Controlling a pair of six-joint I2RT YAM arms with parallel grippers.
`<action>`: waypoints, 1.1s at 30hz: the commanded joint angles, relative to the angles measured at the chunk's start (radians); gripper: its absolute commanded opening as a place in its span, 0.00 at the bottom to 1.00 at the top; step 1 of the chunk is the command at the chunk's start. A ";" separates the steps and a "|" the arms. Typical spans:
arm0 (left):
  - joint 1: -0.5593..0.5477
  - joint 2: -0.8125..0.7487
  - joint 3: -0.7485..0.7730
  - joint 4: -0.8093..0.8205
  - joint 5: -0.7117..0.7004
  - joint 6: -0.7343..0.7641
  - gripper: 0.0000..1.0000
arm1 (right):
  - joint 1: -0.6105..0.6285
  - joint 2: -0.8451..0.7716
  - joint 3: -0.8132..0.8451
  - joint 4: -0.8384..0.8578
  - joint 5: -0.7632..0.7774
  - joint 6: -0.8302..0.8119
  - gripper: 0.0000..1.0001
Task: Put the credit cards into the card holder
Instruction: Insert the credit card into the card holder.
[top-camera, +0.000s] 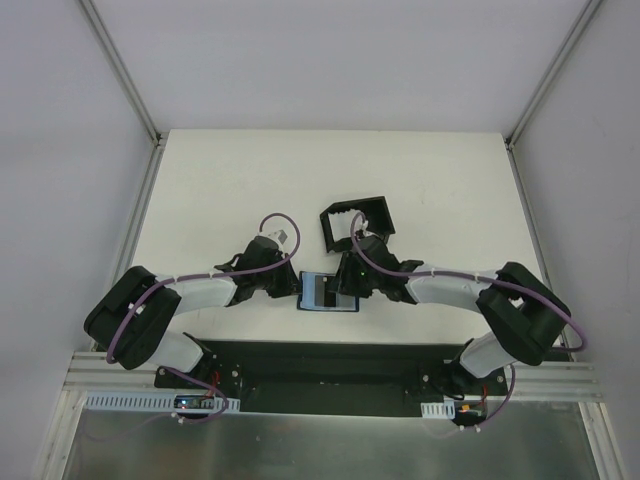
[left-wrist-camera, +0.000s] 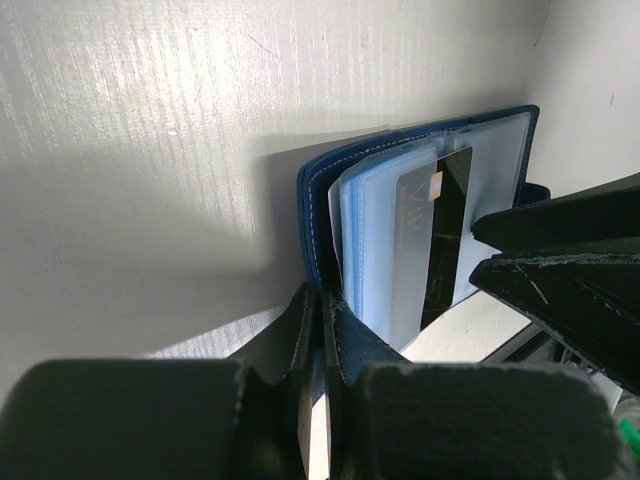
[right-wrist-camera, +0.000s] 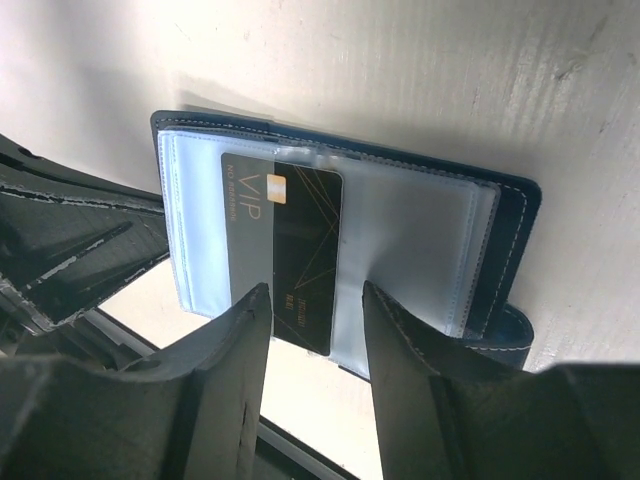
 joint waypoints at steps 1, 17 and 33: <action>-0.003 0.037 -0.024 -0.134 -0.075 0.052 0.00 | 0.005 0.028 0.031 -0.049 -0.017 -0.034 0.45; -0.003 0.037 -0.021 -0.127 -0.061 0.049 0.00 | 0.039 0.138 0.083 0.201 -0.173 0.013 0.40; -0.003 -0.029 -0.021 -0.146 -0.062 0.047 0.00 | -0.034 -0.091 0.075 -0.014 -0.042 -0.122 0.47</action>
